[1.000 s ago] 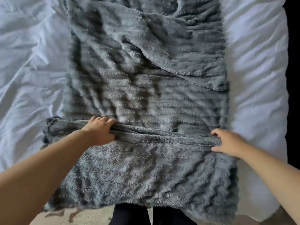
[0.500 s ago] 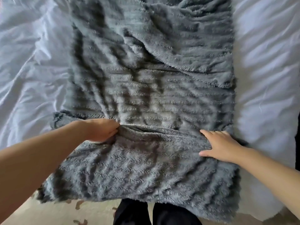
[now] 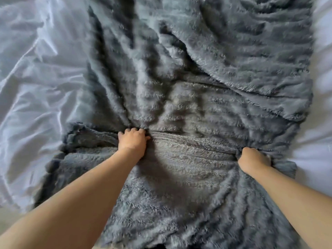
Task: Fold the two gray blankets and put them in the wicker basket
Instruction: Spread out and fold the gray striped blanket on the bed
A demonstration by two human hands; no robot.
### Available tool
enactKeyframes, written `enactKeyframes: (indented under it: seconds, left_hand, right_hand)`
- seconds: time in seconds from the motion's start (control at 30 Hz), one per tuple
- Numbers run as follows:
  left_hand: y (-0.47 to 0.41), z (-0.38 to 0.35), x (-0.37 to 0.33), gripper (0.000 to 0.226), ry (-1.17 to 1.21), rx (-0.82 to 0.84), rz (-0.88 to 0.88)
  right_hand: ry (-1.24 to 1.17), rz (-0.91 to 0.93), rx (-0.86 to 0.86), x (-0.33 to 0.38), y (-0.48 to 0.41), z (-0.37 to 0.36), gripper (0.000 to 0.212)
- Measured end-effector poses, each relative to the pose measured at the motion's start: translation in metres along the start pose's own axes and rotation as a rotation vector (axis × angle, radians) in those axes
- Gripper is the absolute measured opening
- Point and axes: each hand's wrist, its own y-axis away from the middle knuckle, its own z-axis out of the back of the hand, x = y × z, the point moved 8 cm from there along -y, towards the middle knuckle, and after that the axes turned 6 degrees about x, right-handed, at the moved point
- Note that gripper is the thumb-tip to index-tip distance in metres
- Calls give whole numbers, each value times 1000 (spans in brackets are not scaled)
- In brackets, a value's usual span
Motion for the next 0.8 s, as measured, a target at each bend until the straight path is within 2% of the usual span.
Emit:
enactKeyframes:
  seconds: [0.17,0.27,0.33,0.47,0.57,0.7,0.8]
  left_hand:
    - [-26,-14,-14,34,-83,4,64]
    - [-16,-10,-12,36,-86,-5,49]
    - [-3,1,-9,38,-37,-81,27]
    - [46,21,-2,47,63,-245,-41]
    - [90,36,14,52,225,-331,-40]
    - [154,20,53,54,415,-320,53]
    - [201,-23,91,56,539,-264,170]
  right_hand:
    - [-5,22,-106,4,-17,-2,32]
    - [-10,6,-93,0,-4,-2,17]
    - [-73,-38,-122,-2,9,7,18]
    - [-298,-149,-298,-11,63,22,43]
    - [-586,-109,-397,-11,112,26,45]
    - [-861,29,-343,-16,167,-8,43]
    - [-931,-5,-183,-34,196,-75,34]
